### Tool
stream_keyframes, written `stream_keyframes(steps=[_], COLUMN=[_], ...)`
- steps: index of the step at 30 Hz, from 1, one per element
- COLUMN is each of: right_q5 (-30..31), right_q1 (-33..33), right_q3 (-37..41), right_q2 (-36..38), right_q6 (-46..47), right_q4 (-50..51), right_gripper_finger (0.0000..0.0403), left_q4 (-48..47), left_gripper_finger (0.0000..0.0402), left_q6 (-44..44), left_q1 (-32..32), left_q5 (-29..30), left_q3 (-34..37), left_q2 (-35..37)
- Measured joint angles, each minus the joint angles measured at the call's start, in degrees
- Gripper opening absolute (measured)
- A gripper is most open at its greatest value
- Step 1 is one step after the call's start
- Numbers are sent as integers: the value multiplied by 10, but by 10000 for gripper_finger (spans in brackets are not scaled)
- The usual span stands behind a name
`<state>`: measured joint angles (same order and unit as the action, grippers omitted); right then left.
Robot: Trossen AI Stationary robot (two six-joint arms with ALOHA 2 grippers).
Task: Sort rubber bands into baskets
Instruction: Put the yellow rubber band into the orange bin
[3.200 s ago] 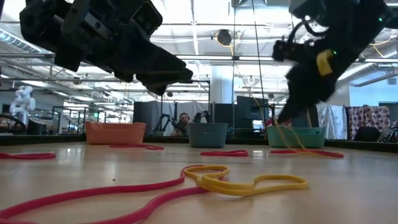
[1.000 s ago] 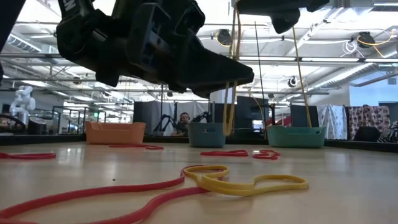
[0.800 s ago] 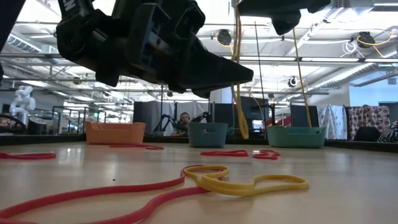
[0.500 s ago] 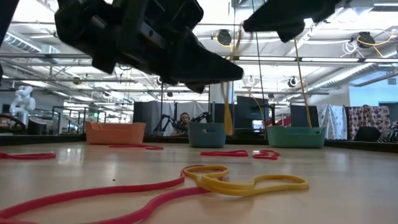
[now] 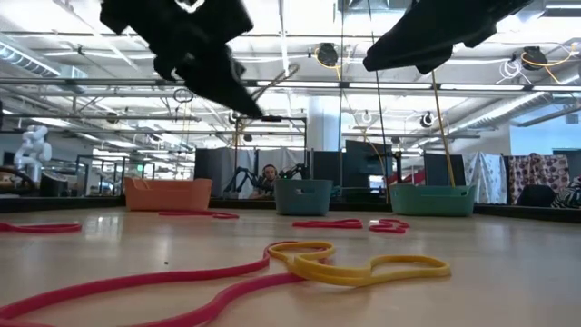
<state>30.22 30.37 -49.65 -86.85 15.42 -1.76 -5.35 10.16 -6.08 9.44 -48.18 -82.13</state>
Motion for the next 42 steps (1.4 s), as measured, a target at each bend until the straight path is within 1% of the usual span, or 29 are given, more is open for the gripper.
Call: stream_keyframes(steps=[2,5,10,15,21,26,31,35,42], right_q5=[0,0,0,0,-1,-1,-1,-1,-1], right_q1=[0,0,0,0,0,0,0,0,0], right_q3=[0,0,0,0,0,0,0,0,0], right_q2=[0,0,0,0,0,0,0,0,0], right_q6=[0,0,0,0,-13,-13,-13,-14,-16], right_q4=[0,1,2,3,4,4,4,4,3], right_gripper_finger=[91,91,91,91,91,91,91,91,91], left_q4=[-57,-143,-250,-282,-285,-291,-314,-310,-316], left_gripper_finger=[2,2,2,2,2,2,2,3,14], left_q6=[9,13,37,53,68,101,144,148,143], left_q1=[23,69,162,250,322,363,384,396,406], left_q5=[28,55,82,86,87,87,87,86,85], left_q3=[0,0,1,1,1,1,1,1,1], left_q2=[23,45,47,42,43,43,43,42,19])
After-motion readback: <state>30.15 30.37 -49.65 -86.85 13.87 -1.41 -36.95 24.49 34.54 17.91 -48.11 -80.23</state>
